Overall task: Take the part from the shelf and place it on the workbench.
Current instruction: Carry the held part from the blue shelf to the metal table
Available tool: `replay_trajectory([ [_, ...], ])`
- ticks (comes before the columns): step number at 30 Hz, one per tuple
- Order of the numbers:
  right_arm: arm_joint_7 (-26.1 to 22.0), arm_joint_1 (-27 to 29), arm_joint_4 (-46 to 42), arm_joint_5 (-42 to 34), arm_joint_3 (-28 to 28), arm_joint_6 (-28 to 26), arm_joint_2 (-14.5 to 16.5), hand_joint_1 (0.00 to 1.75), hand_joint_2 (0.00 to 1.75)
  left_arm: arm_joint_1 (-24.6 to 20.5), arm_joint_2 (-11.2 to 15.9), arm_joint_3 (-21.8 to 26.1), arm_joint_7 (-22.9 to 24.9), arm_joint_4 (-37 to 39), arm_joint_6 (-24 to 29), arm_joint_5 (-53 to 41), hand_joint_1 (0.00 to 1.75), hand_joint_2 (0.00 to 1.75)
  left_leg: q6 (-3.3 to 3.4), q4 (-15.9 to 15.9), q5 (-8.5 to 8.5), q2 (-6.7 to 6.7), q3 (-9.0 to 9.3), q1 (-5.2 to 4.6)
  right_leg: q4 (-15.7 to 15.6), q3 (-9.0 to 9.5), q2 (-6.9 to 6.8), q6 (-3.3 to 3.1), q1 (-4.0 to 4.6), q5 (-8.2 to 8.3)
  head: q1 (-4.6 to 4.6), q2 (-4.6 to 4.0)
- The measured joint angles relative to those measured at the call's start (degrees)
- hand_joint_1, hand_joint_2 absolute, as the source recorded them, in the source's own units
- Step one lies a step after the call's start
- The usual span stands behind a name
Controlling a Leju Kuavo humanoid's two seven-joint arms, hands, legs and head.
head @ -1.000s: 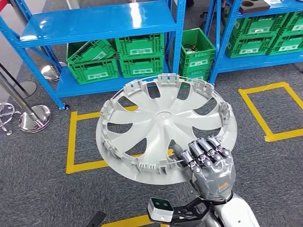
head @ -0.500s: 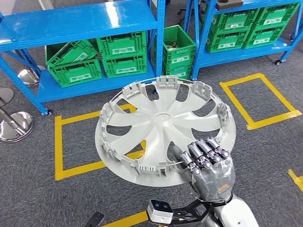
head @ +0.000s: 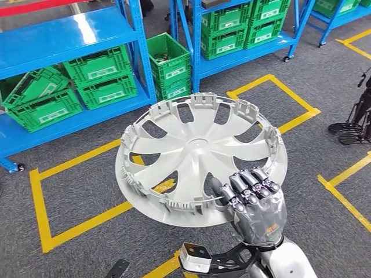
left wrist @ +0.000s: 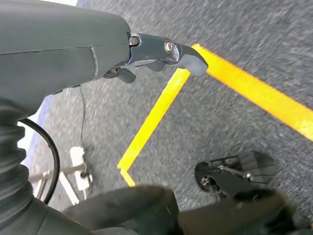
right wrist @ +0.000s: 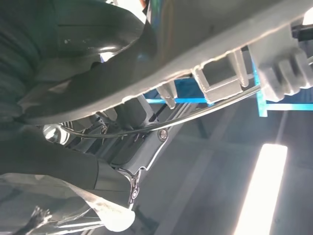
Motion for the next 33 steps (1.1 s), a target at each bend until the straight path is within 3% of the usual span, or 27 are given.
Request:
replay_trajectory([
  [2,0.1,-0.2,0.0,0.0,0.0,0.0,-0.1,1.75,1.75,0.0,0.0,0.0,0.0,0.0,-0.1,-0.1,0.0,1.75,0.13,-3.0,0.28,-1.64,1.03,0.1,0.1,-0.76,1.22,0.76,-0.11,0.43,0.02,0.0],
  [4,-0.1,-0.2,0.0,0.0,0.0,0.0,-0.2,1.75,1.75,-0.1,0.0,0.0,-0.1,0.0,-0.1,-0.2,0.0,1.75,0.52,-3.6,0.36,-0.56,0.99,0.09,0.0,-1.61,1.96,1.62,-0.33,0.81,-0.03,0.0],
  [6,-0.4,-0.1,-0.1,0.0,0.1,0.0,-0.4,1.75,1.75,-0.2,-0.1,0.0,-0.4,0.0,0.0,-0.2,0.0,1.75,1.21,-4.1,0.83,0.83,0.92,0.15,1.7,-2.88,-0.23,2.15,-0.16,-0.46,0.3,0.0],
  [8,-0.8,-0.2,-0.2,0.0,0.2,0.0,-0.5,1.75,1.75,-0.1,-0.3,0.0,-0.8,0.0,0.1,-0.3,0.0,1.75,1.6,-4.2,1.02,2.4,0.82,-0.05,7.8,-5.71,-3.59,2.42,0.06,-3.96,0.69,0.0],
  [10,-1.2,0.0,-0.2,0.0,0.1,0.0,-0.6,1.75,1.75,0.0,-0.3,0.0,-0.9,0.0,0.3,-0.4,0.0,1.75,1.74,-4.2,0.99,4.18,0.72,-0.37,14.8,-8.56,-4.76,2.59,0.05,-6.72,0.74,0.0],
  [11,-1.3,0.1,-0.2,0.0,0.1,0.0,-0.6,1.75,1.75,0.0,-0.3,0.0,-1.0,0.0,0.3,-0.5,0.0,1.75,1.8,-4.1,0.97,5.01,0.71,-0.5,15.9,-8.81,-4.94,2.6,0.06,-6.74,0.74,0.0],
  [12,-1.4,0.3,-0.2,0.0,0.0,0.0,-0.7,1.75,1.75,0.0,-0.3,0.0,-1.0,0.0,0.4,-0.5,0.0,1.75,1.84,-4.1,0.94,5.75,0.71,-0.6,14.7,-7.88,-5.15,2.53,0.09,-5.72,0.75,0.0],
  [13,-1.5,0.4,-0.2,0.0,-0.1,0.0,-0.7,1.75,1.75,-0.1,-0.4,0.0,-1.0,0.0,0.4,-0.5,0.0,1.75,1.84,-4.0,0.9,6.39,0.73,-0.7,11.2,-5.82,-5.71,2.33,0.16,-3.99,0.75,0.0],
  [15,-1.6,0.4,-0.3,0.0,-0.1,0.0,-0.7,1.75,1.75,-0.2,-0.5,0.0,-1.0,0.0,0.5,-0.5,0.0,1.75,1.71,-3.9,0.79,7.55,0.72,-1.0,3.2,-1.28,-8.08,1.68,0.6,-1.59,0.72,0.0],
  [16,-1.6,0.4,-0.5,0.0,-0.1,0.0,-0.7,1.75,1.75,-0.3,-0.5,0.0,-1.0,0.0,0.5,-0.5,0.0,1.75,1.56,-3.8,0.76,8.05,0.68,-1.17,0.7,0.11,-8.88,1.3,0.83,-1.08,0.69,0.0],
  [17,-1.7,0.4,-0.6,0.0,-0.1,0.0,-0.7,1.75,1.75,-0.3,-0.5,0.0,-1.0,0.0,0.5,-0.5,0.0,1.75,1.39,-3.7,0.77,8.54,0.67,-1.32,-0.3,0.61,-9.16,0.98,1.03,-1.11,0.67,0.0],
  [19,-1.7,0.4,-0.7,0.0,-0.1,0.0,-0.7,1.75,1.75,-0.3,-0.5,0.0,-1.0,0.0,0.5,-0.5,0.0,1.75,0.96,-3.8,0.75,9.51,0.72,-1.41,-0.4,0.52,-7.89,0.38,0.99,-0.69,0.67,0.0],
  [20,-1.7,0.5,-0.8,0.0,-0.2,0.0,-0.7,1.75,1.75,-0.4,-0.5,0.0,-1.0,-0.1,0.5,-0.5,0.0,1.75,0.65,-3.4,0.35,9.13,0.7,-1.34,-0.6,0.51,-7.3,0.07,0.83,-0.44,0.63,0.0],
  [22,-1.8,0.5,-1.0,0.0,-0.2,0.0,-0.8,1.75,1.75,-0.5,-0.5,0.0,-1.0,-0.1,0.6,-0.5,0.0,1.75,0.01,-0.1,-2.16,6.58,-0.48,-1.07,-1.1,0.55,-6.16,-0.56,0.39,0.08,0.43,0.0],
  [24,-1.9,0.5,-1.0,0.0,-0.3,0.0,-0.8,1.75,1.75,-0.4,-0.5,0.0,-1.0,-0.1,0.6,-0.5,0.0,1.75,-0.44,7.4,-5.94,4.0,-3.42,-0.76,-1.1,0.41,-4.93,-0.85,0.28,0.32,0.25,0.0],
  [25,-2.0,0.5,-1.0,0.0,-0.3,0.0,-0.8,1.75,1.75,-0.2,-0.5,0.0,-1.0,-0.1,0.5,-0.6,0.0,1.75,-0.57,10.7,-7.14,3.62,-4.82,-0.66,-1.1,0.34,-4.18,-0.89,0.27,0.39,0.21,0.0],
  [26,-2.2,0.7,-1.0,0.0,-0.4,0.0,-0.8,1.75,1.75,-0.2,-0.5,0.0,-1.0,-0.1,0.5,-0.6,0.0,1.75,-0.65,12.4,-7.24,3.52,-5.52,-0.59,-1.0,0.29,-3.41,-0.87,0.27,0.46,0.21,0.0],
  [27,-2.4,0.8,-1.0,0.0,-0.5,0.0,-0.8,1.75,1.75,-0.2,-0.5,0.0,-1.0,-0.1,0.5,-0.6,0.0,1.75,-0.67,11.9,-6.22,3.46,-5.26,-0.52,-0.9,0.24,-2.62,-0.83,0.25,0.51,0.21,0.0],
  [28,-2.7,0.9,-1.0,0.0,-0.5,0.0,-0.8,1.75,1.75,-0.2,-0.5,0.0,-1.0,-0.1,0.5,-0.7,0.0,1.75,-0.64,9.2,-4.26,3.13,-4.01,-0.4,-0.8,0.21,-1.83,-0.76,0.23,0.55,0.2,0.0],
  [30,-3.2,1.0,-1.0,0.0,-0.6,0.0,-0.8,1.75,1.75,-0.2,-0.5,0.0,-1.0,-0.1,0.5,-0.9,0.0,1.75,-0.49,1.6,-0.56,0.57,-0.61,0.01,-0.3,-0.06,-0.35,-0.4,0.25,0.57,0.2,0.0],
  [32,-3.6,1.0,-1.1,0.0,-0.6,0.0,-0.8,1.75,1.75,-0.2,-0.5,0.0,-1.0,-0.1,0.5,-1.1,0.0,1.75,-0.25,-2.7,0.33,-1.62,1.06,0.23,0.0,-0.87,1.0,0.37,0.21,0.83,0.23,0.01],
  [33,-3.8,1.1,-1.1,0.0,-0.7,0.0,-0.8,1.75,1.75,-0.2,-0.5,0.0,-1.0,-0.1,0.5,-1.1,0.0,1.75,-0.07,-3.1,0.1,-1.64,1.11,0.15,0.1,-1.31,1.65,0.85,0.12,1.08,0.21,0.01],
])
